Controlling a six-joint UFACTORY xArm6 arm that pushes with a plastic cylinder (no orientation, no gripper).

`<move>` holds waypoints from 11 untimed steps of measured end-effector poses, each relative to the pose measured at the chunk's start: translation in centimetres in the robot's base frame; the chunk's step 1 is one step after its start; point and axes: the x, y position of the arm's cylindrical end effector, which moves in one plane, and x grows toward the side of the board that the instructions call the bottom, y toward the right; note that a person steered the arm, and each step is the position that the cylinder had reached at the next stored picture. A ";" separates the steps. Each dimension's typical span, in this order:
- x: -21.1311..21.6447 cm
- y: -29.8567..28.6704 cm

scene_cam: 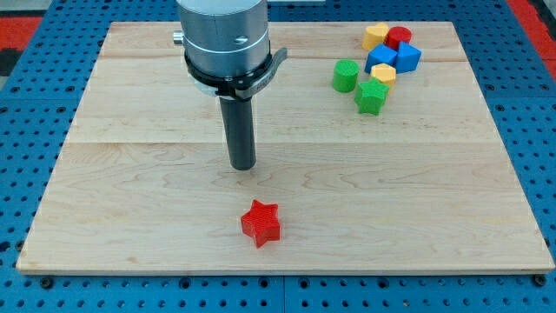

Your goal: Slightly touch the yellow heart

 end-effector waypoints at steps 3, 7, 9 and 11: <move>0.4 18.4; -23.5 35.7; -27.3 24.5; -21.2 18.2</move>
